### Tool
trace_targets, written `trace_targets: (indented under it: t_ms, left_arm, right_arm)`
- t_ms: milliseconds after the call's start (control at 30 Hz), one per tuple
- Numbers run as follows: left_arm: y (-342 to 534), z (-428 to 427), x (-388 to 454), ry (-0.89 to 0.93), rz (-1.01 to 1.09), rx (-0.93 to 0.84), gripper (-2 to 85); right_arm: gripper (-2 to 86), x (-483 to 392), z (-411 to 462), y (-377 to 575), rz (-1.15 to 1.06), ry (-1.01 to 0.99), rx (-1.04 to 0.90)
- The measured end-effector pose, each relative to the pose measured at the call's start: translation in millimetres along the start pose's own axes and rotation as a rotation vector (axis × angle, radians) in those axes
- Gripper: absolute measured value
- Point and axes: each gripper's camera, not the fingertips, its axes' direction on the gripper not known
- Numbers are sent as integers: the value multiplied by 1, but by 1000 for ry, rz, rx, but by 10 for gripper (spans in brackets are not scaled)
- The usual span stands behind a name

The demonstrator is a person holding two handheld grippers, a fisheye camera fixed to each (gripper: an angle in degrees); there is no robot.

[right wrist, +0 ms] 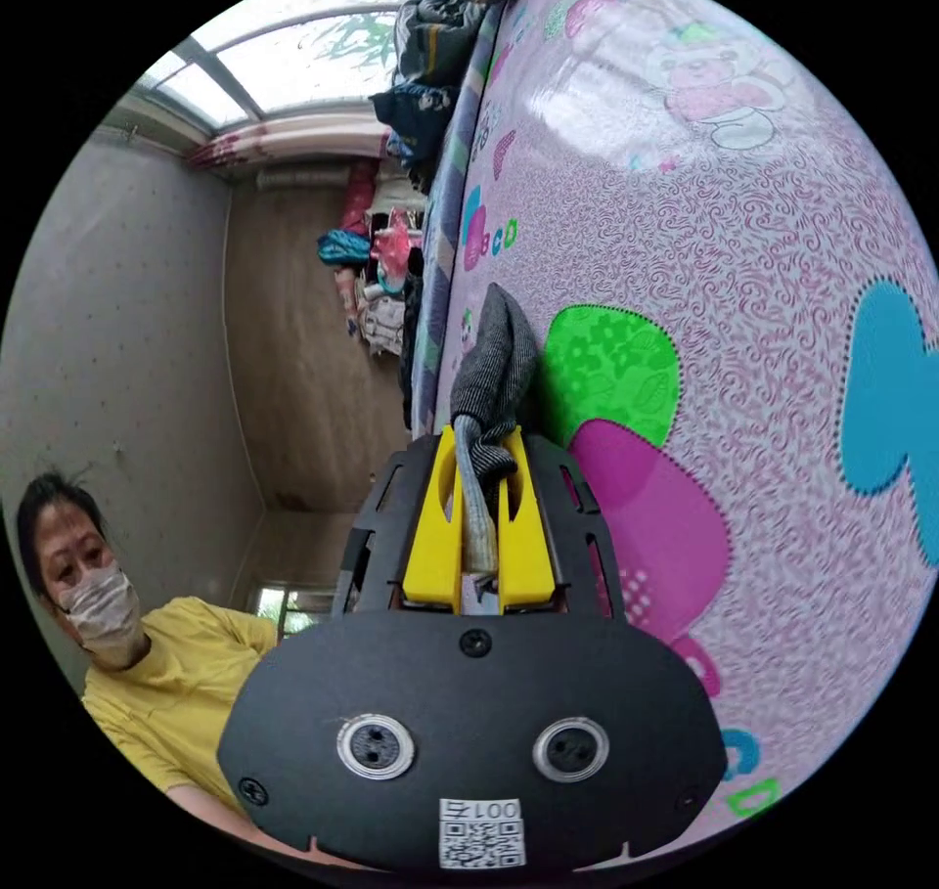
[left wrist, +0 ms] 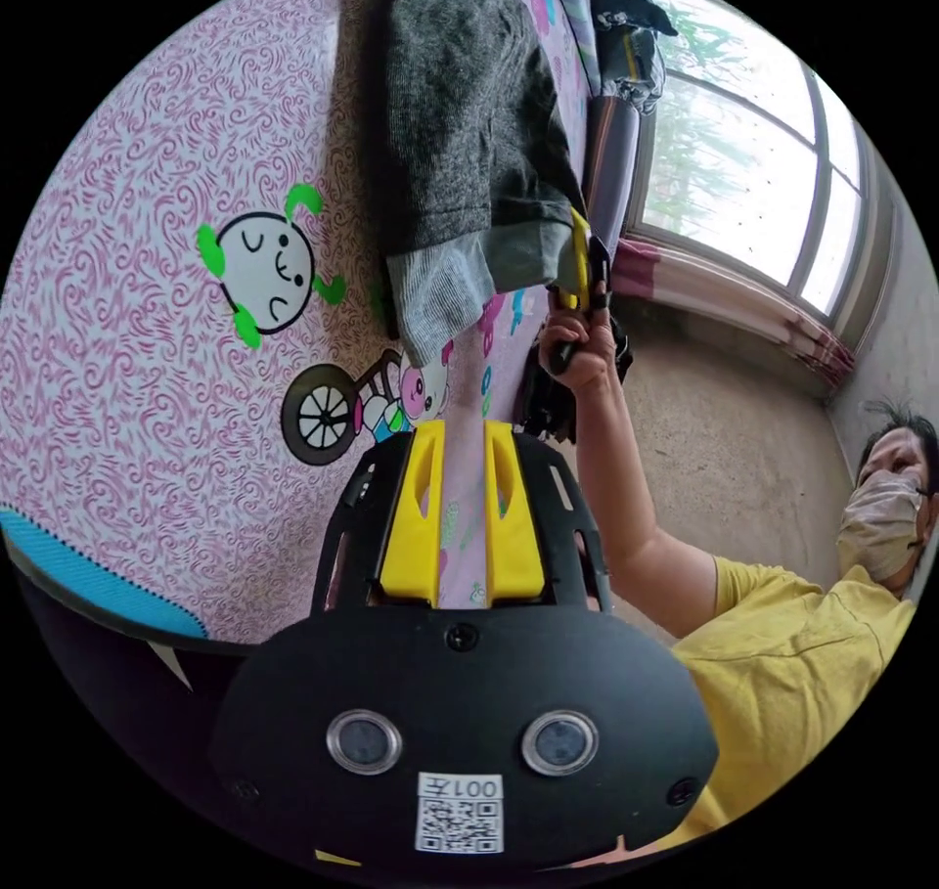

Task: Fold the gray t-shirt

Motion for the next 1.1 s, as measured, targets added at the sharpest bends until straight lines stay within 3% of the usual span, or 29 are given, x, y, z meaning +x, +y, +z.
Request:
trace_targets:
  t_ms: [300,567,933,1100]
  left_arm:
    - [-3,45,-4,118,-47,89,65]
    - [8,-8,-26,-54,-58,270,66]
    - [-6,80,-20,29,102,231,50]
    - [-8,103,-30,118,25,162,0]
  right_arm:
    - [30,-41,0,20,9,-2,34]
    - [24,-53,-6,28,-6,35,-10]
    - [23,-78,-3,54,-12,29,-6]
    - [20,-92,-11,68,-3,17,43]
